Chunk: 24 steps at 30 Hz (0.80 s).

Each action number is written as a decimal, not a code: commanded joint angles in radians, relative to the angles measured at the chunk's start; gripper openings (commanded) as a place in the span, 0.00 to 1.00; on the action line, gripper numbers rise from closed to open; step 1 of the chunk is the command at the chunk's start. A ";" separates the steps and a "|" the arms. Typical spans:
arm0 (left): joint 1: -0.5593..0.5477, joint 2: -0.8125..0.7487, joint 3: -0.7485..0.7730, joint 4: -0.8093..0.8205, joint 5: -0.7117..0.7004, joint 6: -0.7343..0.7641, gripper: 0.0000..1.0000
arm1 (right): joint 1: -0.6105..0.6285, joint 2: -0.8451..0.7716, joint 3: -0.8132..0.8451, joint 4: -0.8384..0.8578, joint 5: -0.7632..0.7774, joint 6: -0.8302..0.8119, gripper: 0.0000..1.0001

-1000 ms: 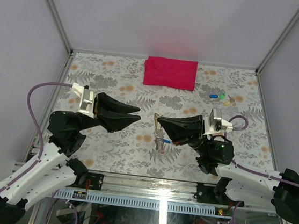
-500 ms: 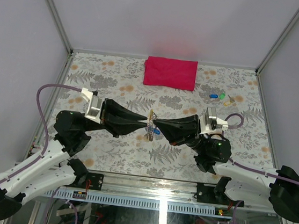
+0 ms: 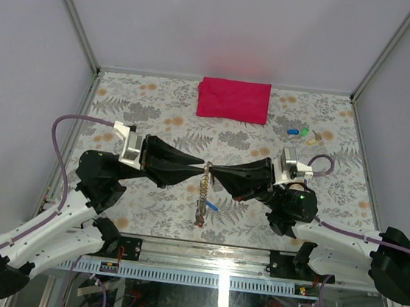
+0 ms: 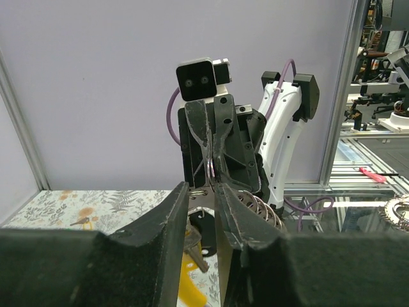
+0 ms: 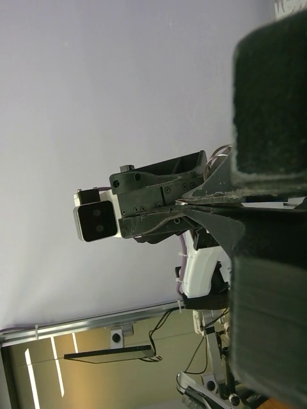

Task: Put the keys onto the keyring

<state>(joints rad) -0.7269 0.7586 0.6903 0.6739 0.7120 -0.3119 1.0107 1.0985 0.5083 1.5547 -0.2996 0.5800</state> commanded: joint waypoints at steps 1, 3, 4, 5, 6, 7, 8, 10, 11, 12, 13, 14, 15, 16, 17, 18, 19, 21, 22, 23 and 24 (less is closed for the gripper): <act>-0.014 0.007 0.038 0.027 -0.003 0.023 0.25 | -0.007 -0.002 0.055 0.085 -0.006 0.003 0.00; -0.018 0.009 0.039 0.027 0.005 0.024 0.25 | -0.008 0.001 0.055 0.086 -0.007 0.004 0.00; -0.021 0.010 0.042 0.025 0.008 0.026 0.25 | -0.008 0.001 0.055 0.088 -0.007 0.004 0.00; -0.023 0.011 0.043 0.022 0.011 0.029 0.26 | -0.008 0.001 0.055 0.090 -0.008 0.004 0.00; -0.026 0.013 0.044 0.018 0.012 0.032 0.26 | -0.008 0.001 0.056 0.090 -0.009 0.004 0.00; -0.028 0.015 0.046 0.012 0.011 0.035 0.26 | -0.008 0.003 0.056 0.090 -0.010 0.002 0.00; -0.030 0.017 0.046 0.007 0.010 0.038 0.26 | -0.008 0.003 0.056 0.089 -0.012 0.003 0.00; -0.031 0.021 0.046 0.002 0.008 0.041 0.26 | -0.007 0.003 0.058 0.088 -0.018 0.004 0.00; -0.033 0.024 0.047 0.001 0.007 0.042 0.26 | -0.008 0.003 0.058 0.086 -0.020 0.003 0.00; -0.033 0.026 0.048 0.000 0.007 0.042 0.25 | -0.007 0.003 0.056 0.087 -0.022 0.004 0.00; -0.035 0.028 0.049 -0.003 0.008 0.043 0.24 | -0.007 0.003 0.056 0.088 -0.023 0.005 0.00; -0.035 0.032 0.051 -0.007 0.009 0.046 0.23 | -0.008 0.003 0.056 0.087 -0.025 0.005 0.00; -0.037 0.032 0.053 -0.011 0.009 0.049 0.22 | -0.008 0.003 0.056 0.089 -0.025 0.006 0.00; -0.039 0.035 0.055 -0.016 0.009 0.051 0.21 | -0.008 0.003 0.056 0.092 -0.028 0.007 0.00; -0.039 0.036 0.055 -0.022 0.008 0.054 0.20 | -0.008 0.003 0.057 0.094 -0.030 0.011 0.00; -0.041 0.036 0.055 -0.027 0.009 0.055 0.19 | -0.008 0.003 0.058 0.097 -0.033 0.011 0.00; -0.041 0.037 0.054 -0.030 0.008 0.057 0.17 | -0.008 0.003 0.059 0.097 -0.035 0.012 0.00; -0.042 0.037 0.054 -0.035 0.007 0.058 0.11 | -0.007 0.003 0.062 0.091 -0.041 0.013 0.00; -0.042 0.035 0.055 -0.039 0.006 0.059 0.07 | -0.008 0.003 0.063 0.091 -0.043 0.012 0.00; -0.042 0.035 0.057 -0.044 0.007 0.061 0.02 | -0.007 0.004 0.061 0.091 -0.045 0.012 0.00; -0.042 0.033 0.061 -0.055 0.007 0.066 0.00 | -0.007 0.005 0.060 0.092 -0.045 0.012 0.00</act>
<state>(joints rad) -0.7654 0.7921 0.7216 0.6460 0.7193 -0.2783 1.0065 1.1042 0.5098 1.5574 -0.3195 0.5842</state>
